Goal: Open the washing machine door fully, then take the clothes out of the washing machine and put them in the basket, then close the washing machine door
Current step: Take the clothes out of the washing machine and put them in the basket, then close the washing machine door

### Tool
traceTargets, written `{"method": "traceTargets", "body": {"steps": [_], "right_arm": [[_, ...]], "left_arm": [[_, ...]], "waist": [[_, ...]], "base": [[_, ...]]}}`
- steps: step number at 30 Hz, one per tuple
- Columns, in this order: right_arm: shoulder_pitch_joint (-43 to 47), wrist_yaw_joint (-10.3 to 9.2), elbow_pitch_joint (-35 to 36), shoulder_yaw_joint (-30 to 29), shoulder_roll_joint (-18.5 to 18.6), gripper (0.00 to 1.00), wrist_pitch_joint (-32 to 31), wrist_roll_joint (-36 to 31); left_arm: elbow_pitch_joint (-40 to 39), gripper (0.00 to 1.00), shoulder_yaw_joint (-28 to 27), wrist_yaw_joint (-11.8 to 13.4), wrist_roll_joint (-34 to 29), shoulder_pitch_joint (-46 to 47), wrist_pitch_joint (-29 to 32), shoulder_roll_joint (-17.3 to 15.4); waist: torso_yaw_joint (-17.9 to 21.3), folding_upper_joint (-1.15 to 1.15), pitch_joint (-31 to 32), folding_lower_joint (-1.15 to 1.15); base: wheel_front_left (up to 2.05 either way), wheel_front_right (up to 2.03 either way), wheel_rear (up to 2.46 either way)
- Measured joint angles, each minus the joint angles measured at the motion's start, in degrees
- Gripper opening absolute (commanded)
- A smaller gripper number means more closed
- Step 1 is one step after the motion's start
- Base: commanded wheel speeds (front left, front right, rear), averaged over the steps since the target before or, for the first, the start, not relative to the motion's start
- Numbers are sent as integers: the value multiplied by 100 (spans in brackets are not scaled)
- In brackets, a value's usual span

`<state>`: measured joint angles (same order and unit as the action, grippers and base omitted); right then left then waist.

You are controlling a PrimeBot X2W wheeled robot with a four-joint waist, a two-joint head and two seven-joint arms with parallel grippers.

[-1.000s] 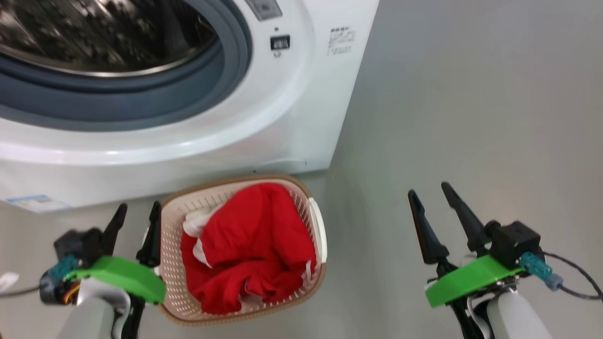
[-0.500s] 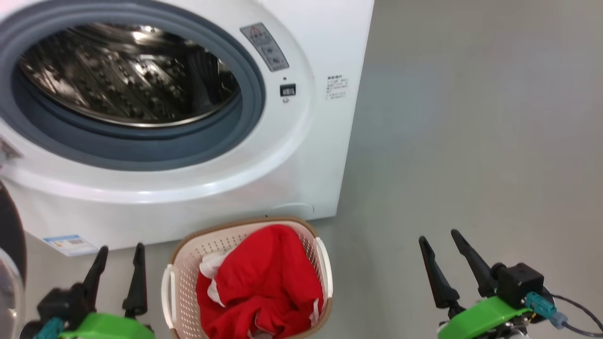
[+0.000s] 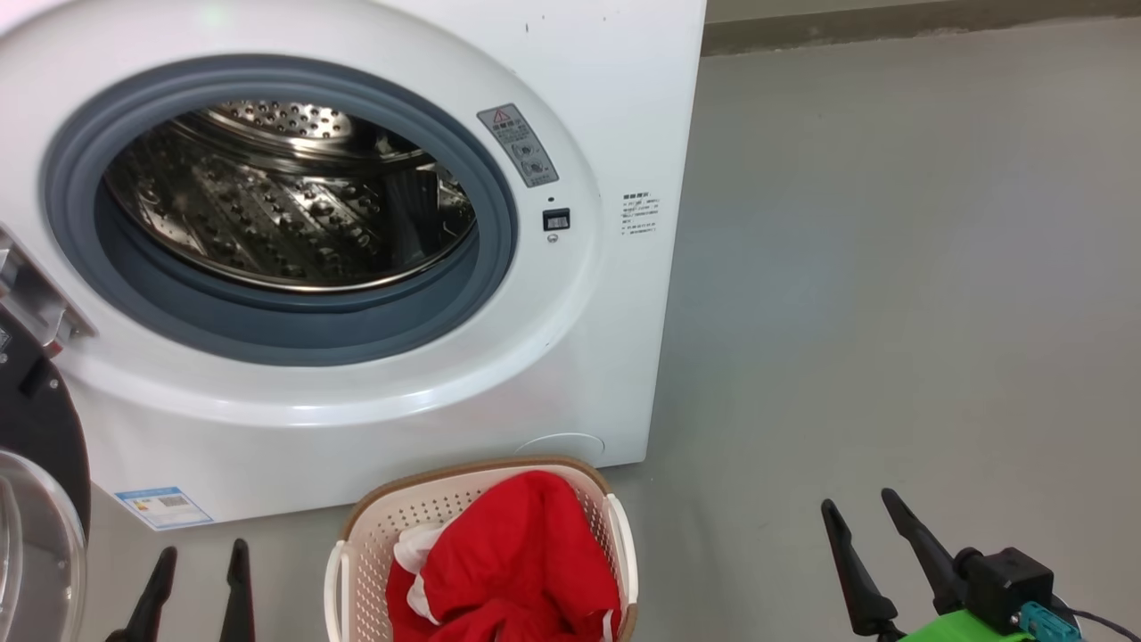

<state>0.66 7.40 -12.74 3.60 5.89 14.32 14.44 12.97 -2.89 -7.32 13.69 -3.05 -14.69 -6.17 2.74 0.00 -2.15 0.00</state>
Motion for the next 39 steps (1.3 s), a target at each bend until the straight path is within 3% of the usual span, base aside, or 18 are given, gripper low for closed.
{"method": "traceTargets", "body": {"steps": [16,39], "right_arm": [[202,0,96,-209,18,100,0,0],[202,0,133,-255,10,100,0,-2]], "left_arm": [[-423,100,-256,0,-122,-349,0,232],[-449,100,-281,0,-203,-346,0,289]], "waist": [[1,0,119,0],[-23,0,148,0]], "base": [[0,0,0],[-18,18,0]]}}
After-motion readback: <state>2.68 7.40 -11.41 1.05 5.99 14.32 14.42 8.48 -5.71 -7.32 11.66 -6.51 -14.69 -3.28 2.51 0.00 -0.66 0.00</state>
